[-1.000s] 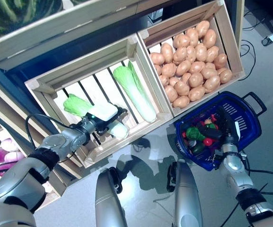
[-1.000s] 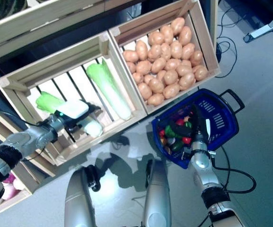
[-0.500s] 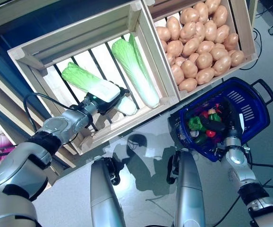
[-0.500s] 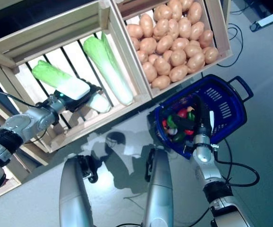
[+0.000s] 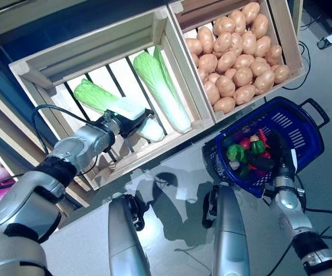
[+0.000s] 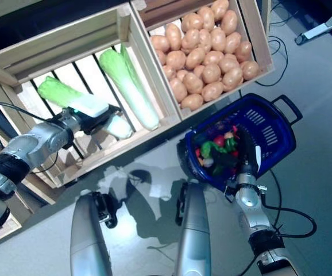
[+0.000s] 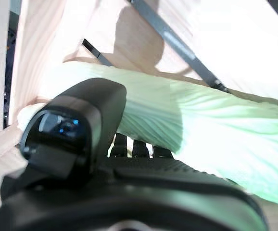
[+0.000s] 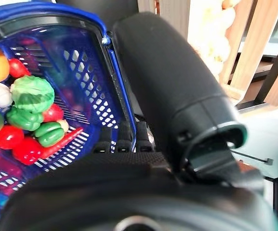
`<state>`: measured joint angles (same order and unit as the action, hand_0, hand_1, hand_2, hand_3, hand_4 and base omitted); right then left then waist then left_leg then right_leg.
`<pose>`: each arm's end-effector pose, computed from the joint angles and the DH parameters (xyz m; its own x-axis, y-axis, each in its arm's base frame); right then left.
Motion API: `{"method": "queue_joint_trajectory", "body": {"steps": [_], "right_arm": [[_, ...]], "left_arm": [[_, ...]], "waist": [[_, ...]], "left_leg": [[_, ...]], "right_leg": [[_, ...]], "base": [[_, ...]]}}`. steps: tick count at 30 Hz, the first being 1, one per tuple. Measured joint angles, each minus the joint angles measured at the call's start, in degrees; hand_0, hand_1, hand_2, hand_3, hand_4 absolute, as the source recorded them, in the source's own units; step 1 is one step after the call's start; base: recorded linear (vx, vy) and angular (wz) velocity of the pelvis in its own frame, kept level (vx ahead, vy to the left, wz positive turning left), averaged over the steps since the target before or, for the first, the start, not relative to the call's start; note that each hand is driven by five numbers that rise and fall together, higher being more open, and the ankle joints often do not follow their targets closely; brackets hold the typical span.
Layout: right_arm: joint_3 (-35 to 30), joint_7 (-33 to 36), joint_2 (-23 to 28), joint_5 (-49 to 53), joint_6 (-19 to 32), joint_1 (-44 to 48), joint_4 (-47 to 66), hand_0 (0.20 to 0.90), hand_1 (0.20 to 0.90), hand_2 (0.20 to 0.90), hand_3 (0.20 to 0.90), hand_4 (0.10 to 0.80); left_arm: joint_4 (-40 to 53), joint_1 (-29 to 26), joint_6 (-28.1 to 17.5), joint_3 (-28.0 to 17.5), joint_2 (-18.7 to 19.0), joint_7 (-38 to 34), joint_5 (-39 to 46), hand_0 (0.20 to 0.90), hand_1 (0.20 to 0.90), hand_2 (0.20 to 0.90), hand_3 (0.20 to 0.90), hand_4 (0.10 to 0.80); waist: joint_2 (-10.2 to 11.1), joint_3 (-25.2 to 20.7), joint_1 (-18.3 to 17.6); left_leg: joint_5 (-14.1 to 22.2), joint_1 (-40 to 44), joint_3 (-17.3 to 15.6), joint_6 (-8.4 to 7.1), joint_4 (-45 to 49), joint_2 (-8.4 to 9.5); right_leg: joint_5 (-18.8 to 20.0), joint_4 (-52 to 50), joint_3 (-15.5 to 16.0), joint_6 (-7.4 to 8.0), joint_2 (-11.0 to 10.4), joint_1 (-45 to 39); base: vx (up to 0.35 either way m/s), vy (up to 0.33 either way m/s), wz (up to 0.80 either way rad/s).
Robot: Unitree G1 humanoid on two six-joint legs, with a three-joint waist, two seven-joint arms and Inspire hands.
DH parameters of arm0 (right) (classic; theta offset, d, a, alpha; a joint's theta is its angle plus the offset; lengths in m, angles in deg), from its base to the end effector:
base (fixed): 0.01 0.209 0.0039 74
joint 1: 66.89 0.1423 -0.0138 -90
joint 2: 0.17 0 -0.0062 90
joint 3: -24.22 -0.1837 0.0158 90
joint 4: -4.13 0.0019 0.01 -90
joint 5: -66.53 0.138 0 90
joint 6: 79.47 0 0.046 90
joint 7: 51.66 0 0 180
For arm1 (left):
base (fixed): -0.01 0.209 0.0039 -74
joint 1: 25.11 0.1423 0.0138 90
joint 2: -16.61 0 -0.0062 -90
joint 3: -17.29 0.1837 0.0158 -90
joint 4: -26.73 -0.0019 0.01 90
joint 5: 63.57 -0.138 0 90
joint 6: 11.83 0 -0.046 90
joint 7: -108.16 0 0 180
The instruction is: Put vegetables into the basket
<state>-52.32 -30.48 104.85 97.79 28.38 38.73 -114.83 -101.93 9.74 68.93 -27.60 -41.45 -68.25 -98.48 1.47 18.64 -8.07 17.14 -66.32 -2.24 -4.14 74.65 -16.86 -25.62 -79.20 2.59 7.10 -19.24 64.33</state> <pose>0.2464 -0.2419 0.0452 0.9365 -0.3473 0.0476 0.3495 0.9355 -0.0514 0.3335 0.2299 0.1742 0.9517 -0.2664 -0.1526 0.0834 -0.2543 0.9635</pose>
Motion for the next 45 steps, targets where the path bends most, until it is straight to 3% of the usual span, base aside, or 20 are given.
{"method": "queue_joint_trajectory", "body": {"steps": [5, 6, 7, 8, 25, 38, 39, 40, 45], "right_arm": [[-1.13, 0.01, 0.01, -1.85, -0.01, -0.14, 0.35, 0.9, 0.9, 0.9, 0.9, 0.8], [-1.61, 0.09, 0.02, -1.84, -0.01, -0.24, 0.39, 0.9, 0.9, 0.9, 0.9, 0.8], [-1.87, 0.13, 0.02, -1.85, -0.01, -0.29, 0.4, 0.9, 0.9, 0.9, 0.9, 0.8], [-1.98, 0.13, 0.02, -1.85, -0.01, -0.29, 0.52, 0.9, 0.9, 0.9, 0.9, 0.8], [-2.21, 0.18, 0.06, -1.9, -0.01, -1.68, 0.57, 0.9, 0.9, 0.9, 0.9, 0.8], [-2.06, 0.31, 0.02, -1.9, 0.0, -0.41, 0.6, 0.9, 0.9, 0.9, 0.9, 0.8], [-2.0, 0.3, 0.02, -1.91, 0.0, -0.09, 0.6, 0.9, 0.9, 0.9, 0.9, 0.8], [-1.98, 0.3, 0.02, -2.06, 0.0, 0.23, 0.6, 0.9, 0.9, 0.9, 0.9, 0.8], [-2.04, 0.3, 0.08, -2.15, -0.01, 1.02, 0.85, 0.9, 0.9, 0.9, 0.9, 0.8]], "left_arm": [[-0.2, 0.92, 0.93, -1.37, -0.28, 0.74, 2.66, 0.9, 0.9, 0.9, 0.9, 0.8], [-0.24, 1.15, 0.94, -1.84, -0.42, 0.63, 2.76, 0.815, 0.815, 0.815, 0.815, 0.744], [-0.43, 1.14, 0.93, -2.24, -0.42, 0.19, 3.06, 0.505, 0.505, 0.505, 0.505, 0.536], [-0.7, 1.25, 0.92, -2.55, -0.43, -0.52, 3.17, 0.3, 0.3, 0.3, 0.3, 0.4], [-3.33, 1.12, -2.13, -4.41, -0.66, -8.13, 5.51, 0.3, 0.3, 0.3, 0.3, 0.4], [-9.36, 3.74, -3.03, -1.76, -3.81, -9.45, 5.5, 0.3, 0.3, 0.3, 0.3, 0.4], [-10.03, 3.76, -3.02, -1.39, -4.14, -9.33, 5.53, 0.42, 0.42, 0.42, 0.42, 0.48], [-10.95, 3.77, -3.01, -0.77, -4.43, -9.39, 5.61, 0.9, 0.9, 0.9, 0.9, 0.8], [-11.86, 6.02, -2.63, -1.93, -4.69, -9.24, 10.63, 0.9, 0.9, 0.9, 0.9, 0.8]], "waist": [[-0.32, 0.12, 0.03], [-0.42, 0.18, 0.1], [-0.46, 0.2, 0.13], [-0.49, 0.22, 0.14], [-0.71, 0.33, -0.25], [-0.65, 0.42, -0.55], [-0.66, 0.44, -0.54], [-0.72, 0.48, -0.56], [-0.35, 1.23, -0.57]], "left_leg": [[0.78, -0.19, 0.38, -0.22, 1.99, -0.55], [0.78, -0.36, 0.4, -0.22, 2.17, -0.7], [0.77, -0.54, 0.34, -0.22, 2.33, -0.95], [0.77, -0.78, 0.3, -0.21, 2.41, -1.04], [0.77, -0.8, -0.11, -0.2, 1.89, -1.56], [0.05, 10.72, -2.92, -1.3, -8.11, -2.11], [0.15, 11.77, -3.15, -1.58, -8.6, -2.11], [0.33, 12.8, -3.17, -1.69, -9.11, -2.11], [0.71, 14.26, -2.84, -1.7, -9.44, -2.18]], "right_leg": [[-0.6, -2.01, -0.18, -0.47, 0.01, 0.3], [-0.6, -2.17, -0.22, -0.47, 0.02, 0.5], [-0.59, -2.24, -0.25, -0.48, 0.03, 0.8], [-0.57, -2.27, -0.27, -0.47, 0.03, 1.2], [-0.47, -1.75, -0.22, -0.36, -0.07, 1.8], [0.2, 7.24, 3.21, -0.63, -0.15, -9.39], [0.2, 7.77, 3.33, -0.62, -0.18, -10.38], [0.16, 8.43, 3.77, -0.62, -0.16, -11.56], [-0.24, 8.95, 4.45, -0.63, -0.03, -13.58]], "base": [[0.008, 0.018, -0.03], [-0.028, 0.019, -0.05], [-0.033, 0.024, -0.09], [-0.026, 0.026, -0.11], [0.0, 0.003, -0.02], [0.027, 0.002, 0.01], [0.08, 0.005, -0.06], [0.091, -0.003, -0.03], [0.036, -0.006, 0.01]]}}
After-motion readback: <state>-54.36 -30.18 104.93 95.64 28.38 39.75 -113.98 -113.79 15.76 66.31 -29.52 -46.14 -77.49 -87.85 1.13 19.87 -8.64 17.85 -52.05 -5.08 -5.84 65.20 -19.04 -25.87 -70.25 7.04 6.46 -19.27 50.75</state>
